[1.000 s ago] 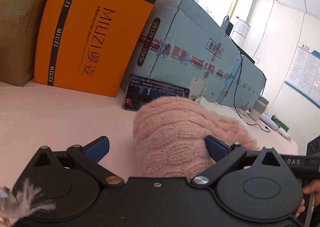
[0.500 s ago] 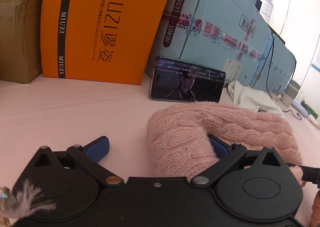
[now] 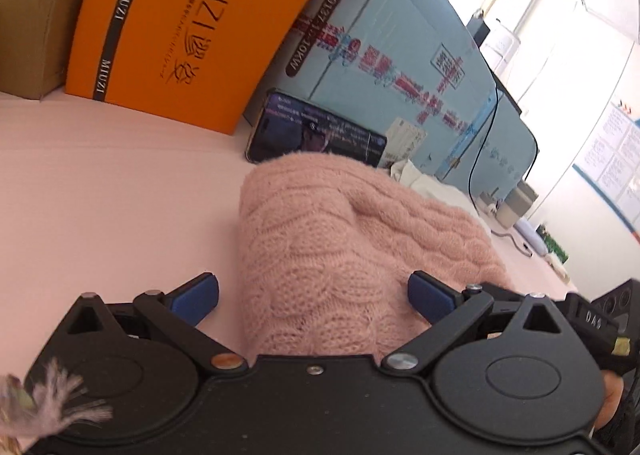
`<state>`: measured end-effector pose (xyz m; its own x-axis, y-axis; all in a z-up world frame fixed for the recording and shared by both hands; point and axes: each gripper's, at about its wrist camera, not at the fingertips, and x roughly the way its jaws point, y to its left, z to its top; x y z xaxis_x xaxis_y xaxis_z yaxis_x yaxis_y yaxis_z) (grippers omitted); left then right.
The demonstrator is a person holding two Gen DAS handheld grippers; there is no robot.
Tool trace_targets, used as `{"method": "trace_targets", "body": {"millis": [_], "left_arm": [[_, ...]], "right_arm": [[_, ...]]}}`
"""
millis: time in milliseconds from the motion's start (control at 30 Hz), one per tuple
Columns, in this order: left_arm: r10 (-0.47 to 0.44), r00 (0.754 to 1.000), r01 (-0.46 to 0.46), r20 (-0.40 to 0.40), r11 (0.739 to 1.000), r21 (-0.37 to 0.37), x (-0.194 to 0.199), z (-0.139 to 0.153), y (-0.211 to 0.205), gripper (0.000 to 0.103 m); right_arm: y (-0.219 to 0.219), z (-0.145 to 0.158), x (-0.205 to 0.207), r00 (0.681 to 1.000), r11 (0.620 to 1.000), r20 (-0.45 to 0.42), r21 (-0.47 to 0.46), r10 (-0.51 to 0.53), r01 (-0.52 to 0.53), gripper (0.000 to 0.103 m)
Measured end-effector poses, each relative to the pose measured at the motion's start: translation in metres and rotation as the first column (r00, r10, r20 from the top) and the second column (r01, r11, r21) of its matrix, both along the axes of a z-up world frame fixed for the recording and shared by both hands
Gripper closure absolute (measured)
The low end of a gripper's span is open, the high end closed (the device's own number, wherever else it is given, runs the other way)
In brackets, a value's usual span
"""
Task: Fold clothes
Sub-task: 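Grasp the folded sweater bundle with both grippers and lift it, then carry the folded sweater onto the white garment pile and release both grippers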
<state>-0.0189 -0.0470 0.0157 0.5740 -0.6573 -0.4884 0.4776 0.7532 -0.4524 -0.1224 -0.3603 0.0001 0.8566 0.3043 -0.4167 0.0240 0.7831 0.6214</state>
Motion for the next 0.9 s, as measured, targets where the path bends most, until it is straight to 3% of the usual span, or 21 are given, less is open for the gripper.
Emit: {"method": "trace_targets", "body": {"millis": [67, 200, 233, 267, 367, 400, 500, 667, 900], "left_arm": [[-0.016, 0.999, 0.014, 0.031, 0.999, 0.051, -0.006, -0.001, -0.01, 0.0], [-0.021, 0.999, 0.019, 0.045, 0.998, 0.053, -0.009, -0.003, -0.013, 0.002], [-0.021, 0.998, 0.019, 0.055, 0.999, 0.044, -0.01, -0.002, -0.013, 0.003], [-0.022, 0.997, 0.02, 0.076, 0.999, 0.039, -0.014, -0.001, -0.014, 0.007], [-0.024, 0.99, 0.02, 0.137, 0.999, 0.025, -0.025, 0.003, -0.017, 0.031], [-0.023, 0.988, 0.021, 0.155, 1.0, 0.017, -0.03, 0.004, -0.018, 0.041], [-0.022, 0.984, 0.033, 0.179, 0.998, -0.055, -0.039, 0.009, -0.022, 0.051], [-0.063, 0.98, 0.094, 0.19, 0.983, -0.157, -0.052, 0.016, -0.061, 0.053], [-0.137, 0.943, 0.225, 0.304, 0.935, -0.275, -0.037, 0.048, -0.15, 0.054]], "right_arm": [[0.008, 0.0, 0.002, 1.0, 1.0, -0.002, -0.012, 0.007, -0.007, 0.013], [0.021, -0.002, 0.005, 0.998, 0.998, 0.007, -0.016, 0.063, -0.063, 0.014], [0.024, -0.002, 0.005, 0.997, 0.997, 0.009, -0.02, 0.071, -0.071, 0.024], [0.024, -0.003, 0.004, 0.997, 0.997, 0.017, -0.008, 0.071, -0.071, 0.043], [0.021, -0.004, -0.001, 0.997, 0.998, 0.048, 0.01, 0.056, -0.056, 0.067], [0.018, -0.002, -0.005, 0.997, 0.999, 0.067, 0.013, 0.047, -0.048, 0.068], [0.007, 0.008, -0.014, 0.992, 0.999, 0.126, 0.027, 0.024, -0.027, 0.069], [-0.027, 0.032, -0.032, 0.97, 0.998, 0.237, 0.018, -0.058, 0.055, 0.071], [-0.09, 0.072, -0.063, 0.868, 0.959, 0.432, -0.021, -0.246, 0.282, 0.072]]}}
